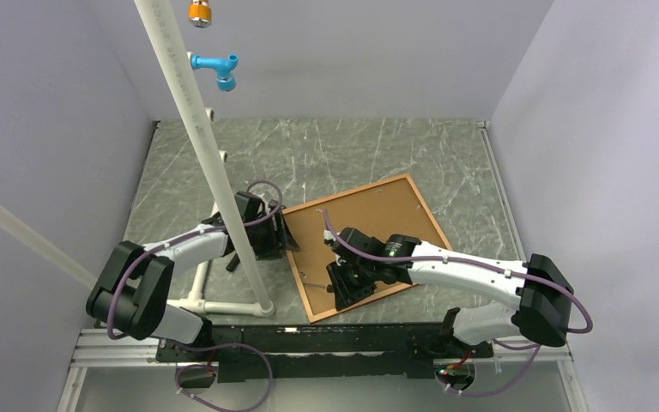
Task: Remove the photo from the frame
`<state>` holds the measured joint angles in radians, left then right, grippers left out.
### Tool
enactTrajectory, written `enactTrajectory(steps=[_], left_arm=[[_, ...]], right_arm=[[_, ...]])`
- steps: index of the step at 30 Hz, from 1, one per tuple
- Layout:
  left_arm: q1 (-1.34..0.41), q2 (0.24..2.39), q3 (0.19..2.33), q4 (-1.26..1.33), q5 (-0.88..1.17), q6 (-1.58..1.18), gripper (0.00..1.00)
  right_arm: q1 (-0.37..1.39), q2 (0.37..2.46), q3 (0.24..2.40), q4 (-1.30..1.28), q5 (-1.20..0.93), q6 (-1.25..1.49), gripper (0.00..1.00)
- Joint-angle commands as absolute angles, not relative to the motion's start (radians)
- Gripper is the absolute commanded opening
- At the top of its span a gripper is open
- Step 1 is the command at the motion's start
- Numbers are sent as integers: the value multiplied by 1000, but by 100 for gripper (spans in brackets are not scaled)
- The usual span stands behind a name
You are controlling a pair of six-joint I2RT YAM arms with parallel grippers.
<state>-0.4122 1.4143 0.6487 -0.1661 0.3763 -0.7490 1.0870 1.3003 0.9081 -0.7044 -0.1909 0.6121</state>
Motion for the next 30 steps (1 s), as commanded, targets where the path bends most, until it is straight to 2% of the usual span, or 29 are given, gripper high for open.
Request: enactTrajectory(steps=[1,11,20,27,30], left_arm=[[-436,1427,677,-168,279,-795,67],[-474,1457,636,-118,232,-844,63],[-483,1526,642,-107,213,-847,63],[-489,1576,645,-109,167,-820,63],[-493,1589,641,-97,156,-813,58]], right_arm=[[1096,1282,886,-656,-171,677,0],[1095,1365,924,-615,-112,675,0],[1068,1242,974,-750,46,676,0],[770,1149,950,-811,99,611,0],[592,1161,968,-846,180,583,0]])
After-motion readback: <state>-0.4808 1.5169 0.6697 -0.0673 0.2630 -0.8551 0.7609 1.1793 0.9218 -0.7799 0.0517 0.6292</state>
